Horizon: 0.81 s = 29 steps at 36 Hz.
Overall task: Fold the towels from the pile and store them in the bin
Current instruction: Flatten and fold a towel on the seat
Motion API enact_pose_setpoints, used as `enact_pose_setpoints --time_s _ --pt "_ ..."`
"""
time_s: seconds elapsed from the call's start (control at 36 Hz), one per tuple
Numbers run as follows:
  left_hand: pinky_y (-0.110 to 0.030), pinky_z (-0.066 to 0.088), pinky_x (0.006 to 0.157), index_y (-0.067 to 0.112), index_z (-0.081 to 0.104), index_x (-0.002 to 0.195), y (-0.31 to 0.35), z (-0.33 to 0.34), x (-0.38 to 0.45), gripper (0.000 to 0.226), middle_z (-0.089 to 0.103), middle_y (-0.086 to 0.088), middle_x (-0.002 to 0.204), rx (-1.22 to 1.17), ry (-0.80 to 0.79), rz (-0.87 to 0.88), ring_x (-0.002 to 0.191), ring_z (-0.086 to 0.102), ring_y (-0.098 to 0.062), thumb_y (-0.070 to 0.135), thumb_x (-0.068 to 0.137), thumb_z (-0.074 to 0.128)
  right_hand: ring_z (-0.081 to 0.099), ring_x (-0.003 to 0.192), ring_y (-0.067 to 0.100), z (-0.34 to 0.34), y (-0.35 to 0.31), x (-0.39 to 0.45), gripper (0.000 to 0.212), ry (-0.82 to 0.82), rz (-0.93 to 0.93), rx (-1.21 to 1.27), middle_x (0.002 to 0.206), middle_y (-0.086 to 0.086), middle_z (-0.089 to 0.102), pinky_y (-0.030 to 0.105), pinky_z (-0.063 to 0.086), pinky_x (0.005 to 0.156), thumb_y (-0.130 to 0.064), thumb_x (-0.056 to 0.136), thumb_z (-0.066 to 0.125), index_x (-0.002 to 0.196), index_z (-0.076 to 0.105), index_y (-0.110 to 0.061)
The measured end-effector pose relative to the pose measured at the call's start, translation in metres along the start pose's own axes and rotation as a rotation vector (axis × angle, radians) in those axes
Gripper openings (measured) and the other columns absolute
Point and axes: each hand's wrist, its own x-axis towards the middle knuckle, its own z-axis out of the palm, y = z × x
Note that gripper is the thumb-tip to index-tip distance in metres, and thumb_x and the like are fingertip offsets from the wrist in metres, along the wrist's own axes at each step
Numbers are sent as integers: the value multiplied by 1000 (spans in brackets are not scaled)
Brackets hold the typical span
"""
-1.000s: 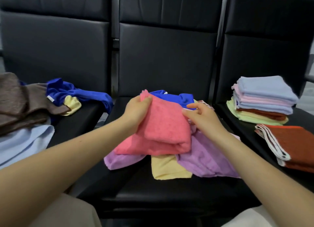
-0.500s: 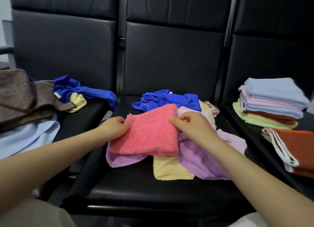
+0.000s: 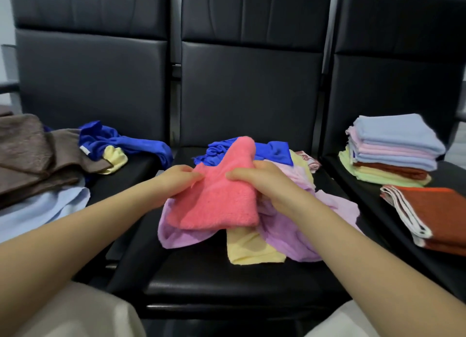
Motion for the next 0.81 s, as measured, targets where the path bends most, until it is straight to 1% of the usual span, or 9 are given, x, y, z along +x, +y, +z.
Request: enact_pose_setpoints --time_s 0.06,0.14,0.22,0.28,0.39,0.53,0.61,0.69,0.81 --pt "-23 39 62 14 60 93 11 2 -5 14 46 1 72 -62 -24 40 65 42 -14 26 95 54 68 64 12 -6 -3 -7 14 -52 -24 123 76 4 72 18 51 53 -24 86 70 93 69 -12" --pt "-25 38 69 20 61 82 31 11 -16 18 51 7 69 -303 -60 83 69 45 -13 31 94 55 72 81 20 -17 -13 -17 27 -106 12 441 89 10 75 30 58 77 -26 85 70 99 72 -4" --pt "-25 44 81 19 62 99 52 27 -26 21 61 0 90 -724 -240 75 88 56 -16 38 93 59 70 64 22 -33 -19 -28 35 -149 -77 678 74 15 71 26 58 58 -21 94 55 76 75 3" --pt "-29 51 82 18 66 101 61 39 -35 31 70 0 93 -793 -295 79 87 66 -16 46 93 56 68 55 18 -46 -19 -35 53 -143 -152 787 64 11 69 23 54 50 -21 99 44 61 74 0" --pt "-32 52 73 19 67 103 70 62 -44 44 73 -4 87 -931 -463 -70 75 70 -18 58 87 57 69 78 26 -73 -13 -41 41 -65 -176 894 90 16 69 34 56 73 -31 87 55 111 62 2" --pt "-38 49 84 19 67 98 86 75 -47 45 69 -7 89 -1027 -671 -174 83 64 -23 59 79 63 71 66 23 -106 -1 -44 34 -4 -241 967 77 13 72 34 59 60 -26 93 48 88 73 -3" --pt "-33 50 79 19 67 104 100 92 -43 32 71 -3 93 -987 -601 -86 83 66 -20 44 85 65 73 72 22 -128 7 -46 28 45 -227 931 83 11 75 35 59 64 -29 75 60 75 80 -9" --pt "-34 54 82 13 65 116 112 119 -38 34 72 -8 104 -917 -411 -86 89 66 -23 31 88 67 72 86 25 -151 22 -45 46 199 -86 843 103 11 73 41 59 77 -34 75 69 117 70 -13" --pt "-27 53 64 14 64 104 130 159 -34 12 69 -4 83 -858 -365 -22 73 64 -17 21 94 59 71 60 23 -179 50 -57 24 234 21 632 72 8 73 38 59 59 -32 97 53 93 66 -11"
